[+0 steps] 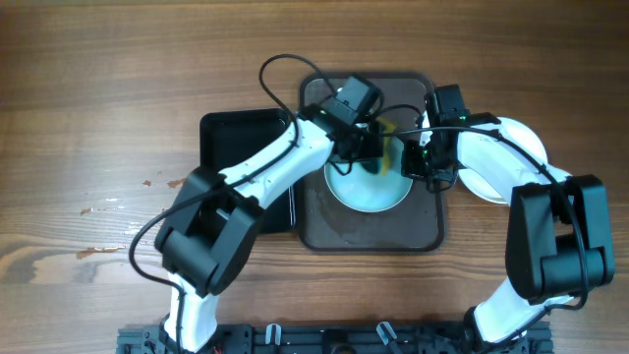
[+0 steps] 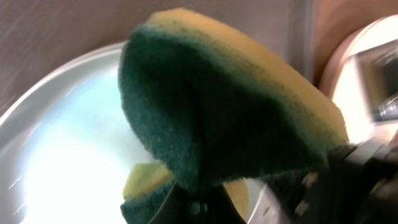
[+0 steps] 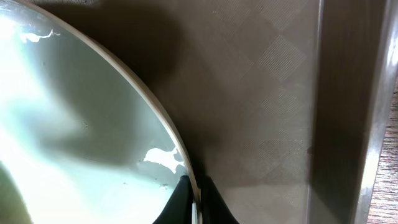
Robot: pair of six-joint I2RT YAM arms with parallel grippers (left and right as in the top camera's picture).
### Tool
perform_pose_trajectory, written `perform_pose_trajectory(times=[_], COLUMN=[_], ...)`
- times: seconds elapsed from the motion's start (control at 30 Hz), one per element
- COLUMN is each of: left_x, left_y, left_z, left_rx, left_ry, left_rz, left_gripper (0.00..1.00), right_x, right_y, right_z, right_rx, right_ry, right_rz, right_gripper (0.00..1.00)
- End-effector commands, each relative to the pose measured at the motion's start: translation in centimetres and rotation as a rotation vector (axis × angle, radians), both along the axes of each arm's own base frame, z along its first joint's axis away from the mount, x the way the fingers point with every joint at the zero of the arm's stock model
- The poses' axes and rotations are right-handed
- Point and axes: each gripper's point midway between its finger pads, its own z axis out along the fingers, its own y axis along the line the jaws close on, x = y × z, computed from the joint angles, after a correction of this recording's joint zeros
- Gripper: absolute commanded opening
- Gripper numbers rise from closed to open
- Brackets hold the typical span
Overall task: Clean dirty plates on tray and stack at the side
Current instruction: 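Scrub the last plate with the sponge while the right gripper holds it, then return the sponge to the black tray with the left gripper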
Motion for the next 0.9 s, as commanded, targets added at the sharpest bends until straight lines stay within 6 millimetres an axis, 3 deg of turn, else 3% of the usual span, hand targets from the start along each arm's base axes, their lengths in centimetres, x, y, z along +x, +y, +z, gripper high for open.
perform_pose_trajectory(times=[0.0, 0.07, 0.13, 0.23, 0.33, 0.43, 0.5, 0.53, 0.6, 0.67, 0.73, 0.8, 0.87], left_x=[-0.5, -2.2, -4.5, -7.1, -7.9, -6.9, -5.5, -4.8, -4.2, -4.0, -4.3, -5.4, -6.3], left_y=[0.0, 1.6, 3.8, 6.6, 7.4, 7.0, 8.0, 9.6, 12.4, 17.0, 23.8, 27.2, 28.9], left_z=[-3.7, -7.0, -8.8, -9.0, -7.5, -3.1, 2.2, 4.9, 7.5, 9.5, 9.3, 7.0, 3.3], left_rx=[0.055, 0.150, 0.255, 0.359, 0.377, 0.307, 0.228, 0.193, 0.172, 0.184, 0.341, 0.419, 0.428], left_ry=[0.060, 0.148, 0.245, 0.342, 0.358, 0.279, 0.203, 0.169, 0.153, 0.163, 0.199, 0.269, 0.315], left_rz=[0.048, 0.028, 0.009, -0.058, -0.077, -0.043, 0.033, 0.080, 0.152, 0.262, 0.410, 0.477, 0.519], left_gripper=[0.04, 0.04, 0.04, 0.04, 0.04, 0.04, 0.04, 0.04, 0.04, 0.04, 0.04, 0.04, 0.04], right_x=[-3.0, -3.1, -3.1, -3.1, -3.1, -2.9, -1.9, -1.0, -0.6, -0.5, -0.8, -0.8, -0.4], right_y=[-3.9, -3.9, -3.9, -3.9, -3.9, -3.7, -3.1, -2.3, -1.6, -1.6, -1.5, -0.4, 1.9], right_z=[-4.2, -4.2, -4.2, -4.2, -4.2, -3.4, -1.0, 1.6, 5.0, 8.5, 11.8, 14.3, 17.2], right_rx=[-0.188, -0.188, -0.188, -0.188, -0.188, -0.179, -0.144, -0.095, -0.048, -0.040, -0.036, -0.038, -0.027], right_ry=[0.135, 0.137, 0.137, 0.137, 0.137, 0.117, 0.038, -0.044, -0.137, -0.222, -0.268, -0.271, -0.312], right_rz=[-0.047, -0.048, -0.047, -0.047, -0.046, -0.010, 0.021, 0.038, 0.052, 0.051, 0.058, 0.112, 0.180], right_gripper=[0.04, 0.04, 0.04, 0.04, 0.04, 0.04, 0.04, 0.04, 0.04, 0.05, 0.04, 0.04, 0.04])
